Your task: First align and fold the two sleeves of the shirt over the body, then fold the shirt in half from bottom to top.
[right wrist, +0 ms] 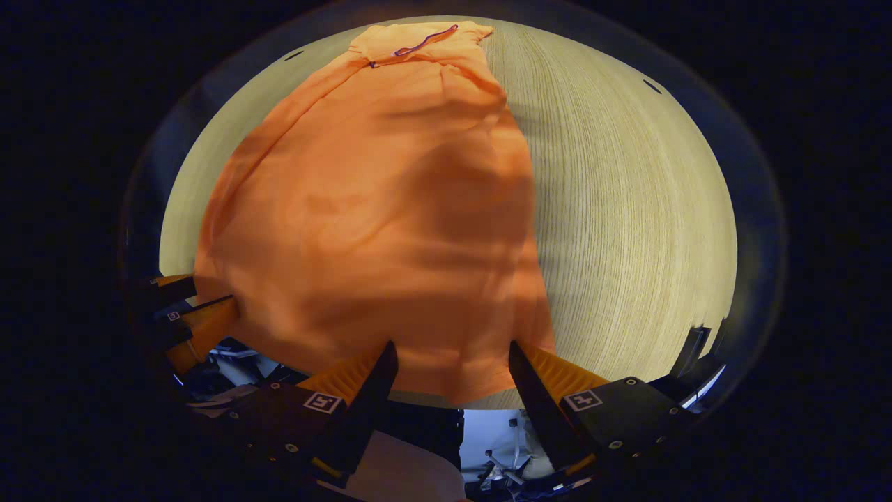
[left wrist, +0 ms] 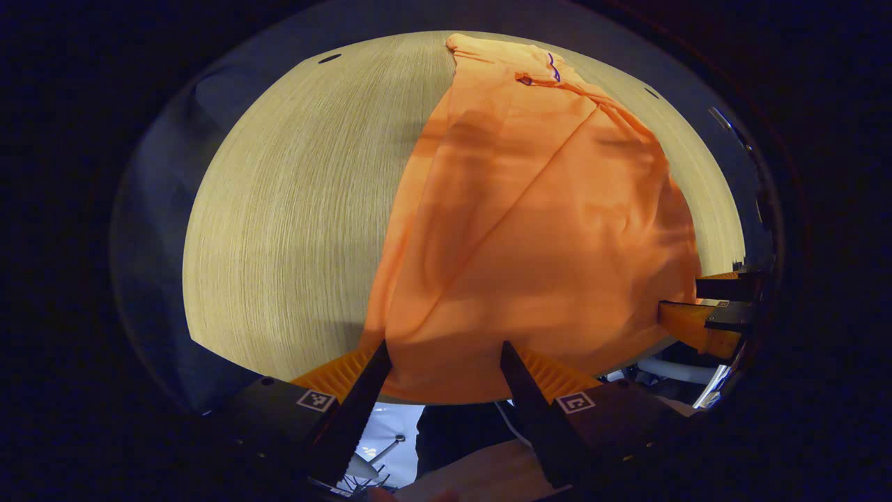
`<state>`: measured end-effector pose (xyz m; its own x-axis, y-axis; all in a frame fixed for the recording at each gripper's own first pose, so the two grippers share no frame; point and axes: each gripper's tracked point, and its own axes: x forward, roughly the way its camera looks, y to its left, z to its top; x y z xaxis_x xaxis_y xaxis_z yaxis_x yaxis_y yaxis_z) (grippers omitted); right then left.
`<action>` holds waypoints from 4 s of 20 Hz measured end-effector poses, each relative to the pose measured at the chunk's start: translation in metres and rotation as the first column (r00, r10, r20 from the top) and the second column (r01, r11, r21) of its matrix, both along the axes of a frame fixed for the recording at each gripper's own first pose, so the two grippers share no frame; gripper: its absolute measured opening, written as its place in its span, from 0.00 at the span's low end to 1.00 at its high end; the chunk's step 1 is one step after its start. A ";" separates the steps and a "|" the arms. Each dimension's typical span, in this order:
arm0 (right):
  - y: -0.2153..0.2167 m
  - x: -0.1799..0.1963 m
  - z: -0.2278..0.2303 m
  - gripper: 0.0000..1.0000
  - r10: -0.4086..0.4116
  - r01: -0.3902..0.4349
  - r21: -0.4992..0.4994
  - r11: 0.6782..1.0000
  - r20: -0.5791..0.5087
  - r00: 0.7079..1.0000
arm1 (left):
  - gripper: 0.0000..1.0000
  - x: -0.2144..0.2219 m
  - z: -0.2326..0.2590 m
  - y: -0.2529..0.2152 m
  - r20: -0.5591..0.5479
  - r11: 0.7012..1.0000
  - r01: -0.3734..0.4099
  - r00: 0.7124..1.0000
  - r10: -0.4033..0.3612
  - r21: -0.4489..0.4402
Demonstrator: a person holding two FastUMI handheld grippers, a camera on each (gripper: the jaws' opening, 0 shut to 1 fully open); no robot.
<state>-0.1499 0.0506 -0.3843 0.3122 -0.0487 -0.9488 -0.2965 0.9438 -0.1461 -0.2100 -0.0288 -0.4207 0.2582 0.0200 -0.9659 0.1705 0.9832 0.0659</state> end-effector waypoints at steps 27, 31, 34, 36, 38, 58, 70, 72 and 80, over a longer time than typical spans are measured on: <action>0.012 0.063 0.091 0.00 0.052 -0.105 0.231 0.967 0.224 0.973 | 0.01 0.072 0.079 -0.051 0.241 0.983 -0.067 0.965 0.107 -0.168; 0.015 0.091 0.121 0.00 0.045 -0.119 0.264 0.957 0.272 0.961 | 0.01 0.111 0.101 -0.058 0.307 0.986 -0.039 0.948 0.087 -0.161; 0.022 0.118 0.146 0.00 0.016 -0.108 0.294 0.950 0.300 0.954 | 0.01 0.141 0.119 -0.063 0.349 0.986 -0.020 0.934 0.077 -0.164; 0.027 0.140 0.162 0.00 -0.001 -0.104 0.302 0.948 0.328 0.945 | 0.01 0.165 0.134 -0.065 0.373 0.986 -0.009 0.925 0.072 -0.168; 0.031 0.157 0.175 0.00 -0.009 -0.101 0.308 0.946 0.337 0.941 | 0.01 0.192 0.148 -0.068 0.394 0.985 0.009 0.917 0.062 -0.175; 0.074 0.391 0.224 0.00 -0.178 0.009 0.362 0.932 0.438 0.881 | 0.01 0.449 0.151 -0.084 0.468 0.988 0.097 0.883 -0.029 -0.122; 0.061 0.430 0.191 0.17 -0.236 0.086 0.336 0.938 0.436 0.868 | 0.46 0.471 0.096 -0.088 0.402 0.986 0.072 0.916 -0.006 -0.148; 0.056 0.430 0.205 0.52 -0.229 0.072 0.319 0.945 0.488 0.842 | 0.99 0.472 0.101 -0.088 0.421 0.985 0.067 0.907 0.006 -0.158; 0.069 0.398 0.297 0.88 -0.204 -0.082 0.363 0.928 0.679 0.705 | 0.99 0.470 0.226 -0.079 0.685 0.991 0.130 0.724 -0.080 -0.022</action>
<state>0.2484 0.1194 -0.0875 0.8924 0.1874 -0.4104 -0.1838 0.9818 0.0485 0.2595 -0.1080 -0.1948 0.8439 -0.1027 -0.5266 0.2068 0.9679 0.1428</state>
